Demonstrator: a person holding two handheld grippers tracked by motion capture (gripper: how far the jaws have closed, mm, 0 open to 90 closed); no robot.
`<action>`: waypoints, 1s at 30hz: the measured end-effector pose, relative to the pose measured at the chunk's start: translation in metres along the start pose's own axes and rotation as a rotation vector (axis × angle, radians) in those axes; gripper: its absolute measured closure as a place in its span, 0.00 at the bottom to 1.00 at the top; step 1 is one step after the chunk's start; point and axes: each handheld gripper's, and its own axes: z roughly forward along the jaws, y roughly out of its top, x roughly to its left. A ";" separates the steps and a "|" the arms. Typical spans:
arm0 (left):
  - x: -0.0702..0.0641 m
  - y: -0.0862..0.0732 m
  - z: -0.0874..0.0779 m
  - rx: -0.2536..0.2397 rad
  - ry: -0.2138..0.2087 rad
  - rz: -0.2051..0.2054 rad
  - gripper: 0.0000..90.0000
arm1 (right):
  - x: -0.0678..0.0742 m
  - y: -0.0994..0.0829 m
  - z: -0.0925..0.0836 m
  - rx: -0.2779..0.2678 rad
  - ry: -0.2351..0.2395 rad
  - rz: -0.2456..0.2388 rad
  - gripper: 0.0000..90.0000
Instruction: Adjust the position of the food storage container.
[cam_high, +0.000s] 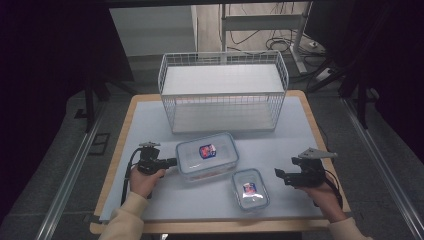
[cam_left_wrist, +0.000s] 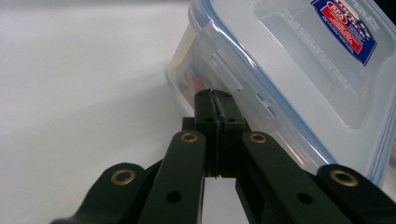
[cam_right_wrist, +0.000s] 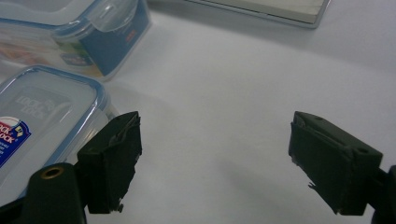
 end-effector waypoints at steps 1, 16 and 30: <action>-0.001 0.002 0.003 0.003 -0.003 0.004 1.00 | 0.000 0.000 0.000 0.001 0.000 0.000 0.19; -0.014 0.028 0.037 0.003 -0.027 0.007 1.00 | 0.000 -0.001 0.000 0.006 -0.001 -0.001 0.19; -0.024 0.040 0.054 -0.003 -0.027 0.021 1.00 | 0.002 -0.002 0.003 0.016 -0.004 -0.012 0.19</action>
